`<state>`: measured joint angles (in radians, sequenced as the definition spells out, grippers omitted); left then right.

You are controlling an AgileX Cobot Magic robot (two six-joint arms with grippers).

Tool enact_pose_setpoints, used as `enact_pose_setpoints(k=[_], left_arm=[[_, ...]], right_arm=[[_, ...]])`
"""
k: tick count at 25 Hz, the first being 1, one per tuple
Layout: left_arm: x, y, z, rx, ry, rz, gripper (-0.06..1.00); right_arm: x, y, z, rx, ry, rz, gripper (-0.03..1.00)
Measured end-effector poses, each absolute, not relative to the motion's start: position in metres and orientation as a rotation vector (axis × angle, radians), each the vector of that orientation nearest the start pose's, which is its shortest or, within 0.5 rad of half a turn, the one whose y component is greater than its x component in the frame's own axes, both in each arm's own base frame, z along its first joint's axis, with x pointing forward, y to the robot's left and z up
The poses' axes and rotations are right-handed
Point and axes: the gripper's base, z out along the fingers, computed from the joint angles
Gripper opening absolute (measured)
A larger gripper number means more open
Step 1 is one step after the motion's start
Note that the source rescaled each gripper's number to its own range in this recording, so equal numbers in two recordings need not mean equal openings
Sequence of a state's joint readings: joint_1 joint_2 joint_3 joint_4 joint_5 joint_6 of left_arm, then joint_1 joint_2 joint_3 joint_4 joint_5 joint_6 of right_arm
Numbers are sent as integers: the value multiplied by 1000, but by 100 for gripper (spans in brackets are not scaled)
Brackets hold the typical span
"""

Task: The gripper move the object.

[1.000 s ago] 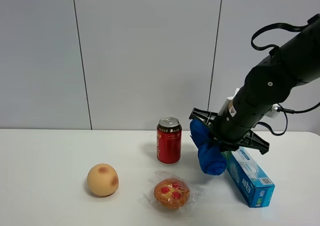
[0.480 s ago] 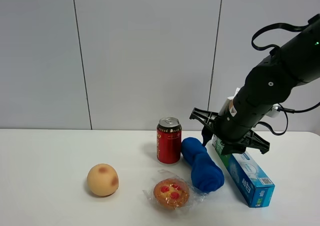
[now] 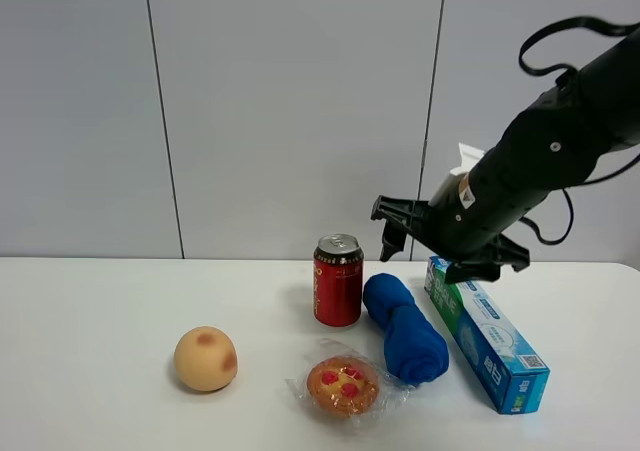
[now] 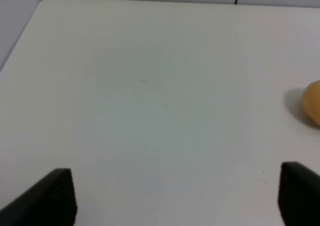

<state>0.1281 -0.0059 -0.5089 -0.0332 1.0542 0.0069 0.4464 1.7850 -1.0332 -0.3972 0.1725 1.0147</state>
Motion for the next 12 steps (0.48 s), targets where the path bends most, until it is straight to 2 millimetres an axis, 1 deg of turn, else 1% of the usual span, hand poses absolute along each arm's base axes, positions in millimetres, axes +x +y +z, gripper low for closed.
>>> enact_pose_setpoints(k=[2,5,10,12], left_arm=[[-6,-3,280,-121,2019,46,100],[-6,-3,280,-121,2019,46,100],[-6,-3,280,-121,2019,46,100],[-6,-3,280,-121,2019,46,100]], right_arm=[[332,152,208,119,2369,395,81],[320,146,249,-52,2262,361,82],[290,131,326,-226,2120,291,82],[277,123,354,-312,2084,236,82]])
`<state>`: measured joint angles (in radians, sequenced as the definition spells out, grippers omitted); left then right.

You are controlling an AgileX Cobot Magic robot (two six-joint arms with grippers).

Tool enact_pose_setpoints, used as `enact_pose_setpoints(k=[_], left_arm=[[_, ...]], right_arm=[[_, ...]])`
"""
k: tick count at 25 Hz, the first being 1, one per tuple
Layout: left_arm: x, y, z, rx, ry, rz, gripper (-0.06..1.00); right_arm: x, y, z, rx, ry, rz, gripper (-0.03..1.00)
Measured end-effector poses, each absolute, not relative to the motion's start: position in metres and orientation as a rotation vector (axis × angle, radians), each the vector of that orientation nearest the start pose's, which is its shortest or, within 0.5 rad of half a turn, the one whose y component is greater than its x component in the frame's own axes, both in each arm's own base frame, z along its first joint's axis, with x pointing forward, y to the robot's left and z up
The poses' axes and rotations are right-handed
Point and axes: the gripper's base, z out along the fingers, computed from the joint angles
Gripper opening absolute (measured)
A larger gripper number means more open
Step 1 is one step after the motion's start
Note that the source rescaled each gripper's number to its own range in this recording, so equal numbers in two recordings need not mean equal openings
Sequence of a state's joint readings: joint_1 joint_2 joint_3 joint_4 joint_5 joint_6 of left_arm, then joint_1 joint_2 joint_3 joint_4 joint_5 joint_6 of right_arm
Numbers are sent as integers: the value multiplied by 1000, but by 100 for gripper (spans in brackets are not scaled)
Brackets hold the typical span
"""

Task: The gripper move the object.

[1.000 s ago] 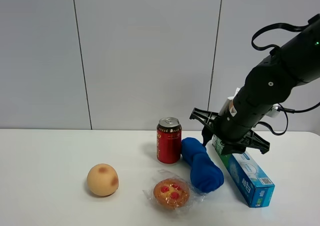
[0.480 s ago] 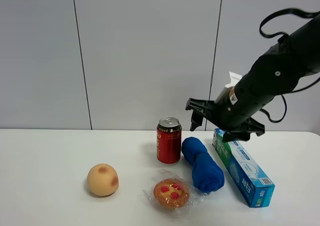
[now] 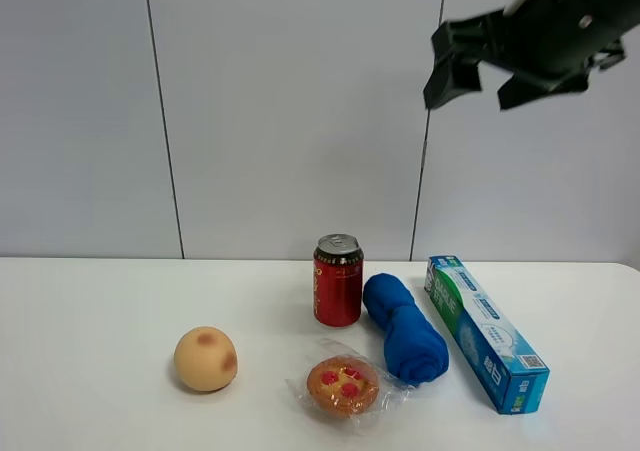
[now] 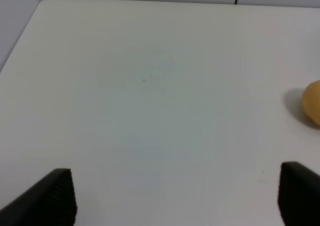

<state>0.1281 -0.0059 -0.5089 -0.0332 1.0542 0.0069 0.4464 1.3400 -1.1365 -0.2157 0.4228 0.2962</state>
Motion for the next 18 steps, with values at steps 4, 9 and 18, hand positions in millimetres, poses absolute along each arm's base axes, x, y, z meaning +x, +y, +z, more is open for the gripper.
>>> enact_pose_setpoints(k=[4,9,18], left_arm=[[-6,-3,280,-121,2019,46,100],[-6,-3,280,-121,2019,46,100],[-6,-3,280,-121,2019,46,100]], right_arm=[[245,106,394,-393,2058,153,82],[202,83,418,-398,2064,119,82],[136,26,387,-266,2120,4,82]])
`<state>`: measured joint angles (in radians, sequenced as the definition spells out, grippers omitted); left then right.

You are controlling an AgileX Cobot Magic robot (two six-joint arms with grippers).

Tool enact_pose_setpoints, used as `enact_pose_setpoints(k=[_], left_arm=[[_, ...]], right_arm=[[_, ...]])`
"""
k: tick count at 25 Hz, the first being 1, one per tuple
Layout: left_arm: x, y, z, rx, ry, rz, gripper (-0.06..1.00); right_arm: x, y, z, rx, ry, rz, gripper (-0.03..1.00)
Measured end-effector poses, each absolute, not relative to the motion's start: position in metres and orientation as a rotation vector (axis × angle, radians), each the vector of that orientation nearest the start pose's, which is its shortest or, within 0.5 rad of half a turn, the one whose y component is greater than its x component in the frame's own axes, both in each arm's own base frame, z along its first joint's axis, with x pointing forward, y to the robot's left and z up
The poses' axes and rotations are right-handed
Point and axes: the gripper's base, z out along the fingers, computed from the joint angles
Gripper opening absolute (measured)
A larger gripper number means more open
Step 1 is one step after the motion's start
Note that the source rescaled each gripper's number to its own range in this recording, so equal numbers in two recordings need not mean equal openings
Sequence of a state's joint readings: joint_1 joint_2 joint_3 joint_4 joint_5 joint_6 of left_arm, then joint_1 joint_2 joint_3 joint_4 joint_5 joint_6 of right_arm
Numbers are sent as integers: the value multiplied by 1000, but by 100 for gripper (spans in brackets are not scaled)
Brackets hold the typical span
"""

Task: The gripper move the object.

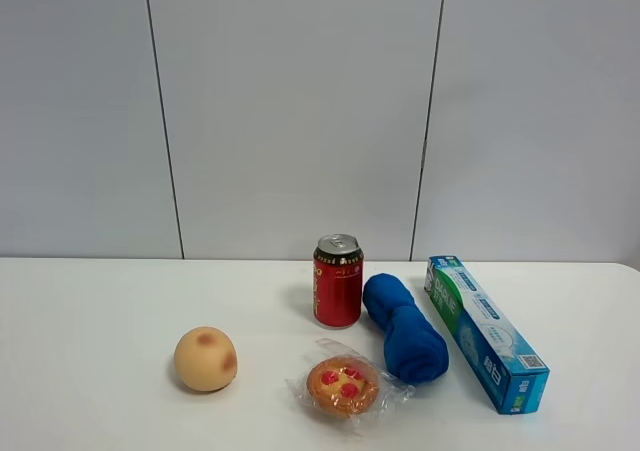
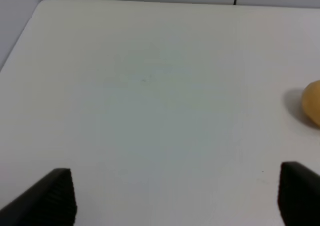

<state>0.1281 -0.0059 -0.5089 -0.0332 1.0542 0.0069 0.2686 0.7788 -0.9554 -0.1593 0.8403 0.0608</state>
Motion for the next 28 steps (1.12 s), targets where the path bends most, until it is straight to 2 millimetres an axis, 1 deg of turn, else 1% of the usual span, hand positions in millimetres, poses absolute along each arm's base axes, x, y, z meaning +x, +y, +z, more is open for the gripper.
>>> enact_pose_setpoints(k=[3,7,9,14,17,22,24,26,28], left_arm=[[-6,-3,280,-121,2019,46,100],[-6,-3,280,-121,2019,46,100],[-6,-3,280,-121,2019,46,100],[-6,-3,280,-121,2019,46,100],[-6,-3,280,-121,2019,46,100],[-6,-3,280,-121,2019,46,100],[-6,-3,280,-121,2019,46,100],[-6,-3,280,-121,2019,46,100],[-6,-3,280,-121,2019,46,100]], right_arm=[[110,13,369,-189,2156,-5,82],[77,3,348,-82,2202,0,82],[63,0,335,-36,2227,-2,82],[32,-3,305,59,2258,-27,88],[17,-2,292,82,2234,-15,88],[-1,1,279,78,2149,20,88],[-7,1,278,76,2105,22,88],[-8,1,277,75,2076,23,88],[-5,1,274,75,2064,23,88]])
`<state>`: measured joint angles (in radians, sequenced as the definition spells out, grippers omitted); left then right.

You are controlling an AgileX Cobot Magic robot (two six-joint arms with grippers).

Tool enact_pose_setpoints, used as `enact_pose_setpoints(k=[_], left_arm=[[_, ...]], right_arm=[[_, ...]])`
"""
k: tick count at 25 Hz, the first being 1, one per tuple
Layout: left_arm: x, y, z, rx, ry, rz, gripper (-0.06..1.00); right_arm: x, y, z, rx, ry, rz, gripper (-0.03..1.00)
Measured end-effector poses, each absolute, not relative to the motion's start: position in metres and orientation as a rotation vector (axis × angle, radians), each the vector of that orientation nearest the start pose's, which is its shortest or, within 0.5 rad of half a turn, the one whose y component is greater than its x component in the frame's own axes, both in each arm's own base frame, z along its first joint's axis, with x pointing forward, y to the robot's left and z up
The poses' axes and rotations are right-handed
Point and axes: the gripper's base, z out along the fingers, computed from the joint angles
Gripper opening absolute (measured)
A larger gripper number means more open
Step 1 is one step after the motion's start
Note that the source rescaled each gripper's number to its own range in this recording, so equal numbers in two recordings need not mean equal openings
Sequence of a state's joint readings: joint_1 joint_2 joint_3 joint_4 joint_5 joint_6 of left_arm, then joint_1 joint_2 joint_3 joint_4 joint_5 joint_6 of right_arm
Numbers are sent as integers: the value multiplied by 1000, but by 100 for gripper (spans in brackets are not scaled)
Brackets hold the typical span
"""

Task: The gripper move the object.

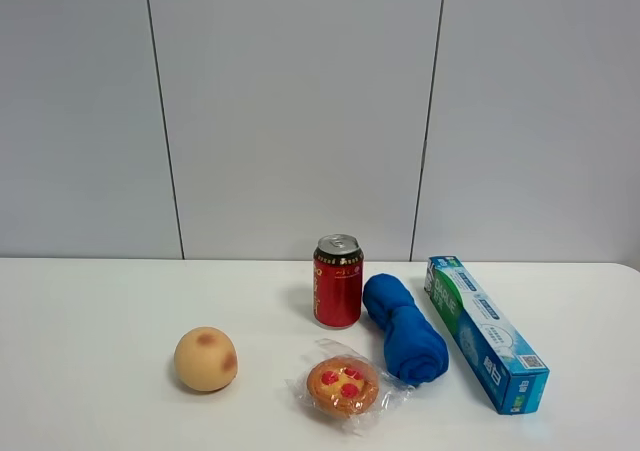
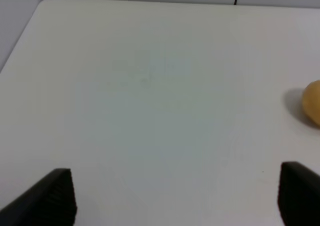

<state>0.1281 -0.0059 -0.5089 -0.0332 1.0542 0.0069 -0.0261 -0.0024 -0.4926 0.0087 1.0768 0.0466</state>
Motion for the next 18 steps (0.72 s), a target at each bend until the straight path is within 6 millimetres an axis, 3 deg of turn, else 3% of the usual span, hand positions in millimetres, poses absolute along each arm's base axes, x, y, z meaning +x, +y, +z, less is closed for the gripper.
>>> enact_pose_setpoints(k=[18], left_arm=[[-6,-3,280,-121,2019,46,100]], right_arm=[[-4,0,273,76,2058,13,88]])
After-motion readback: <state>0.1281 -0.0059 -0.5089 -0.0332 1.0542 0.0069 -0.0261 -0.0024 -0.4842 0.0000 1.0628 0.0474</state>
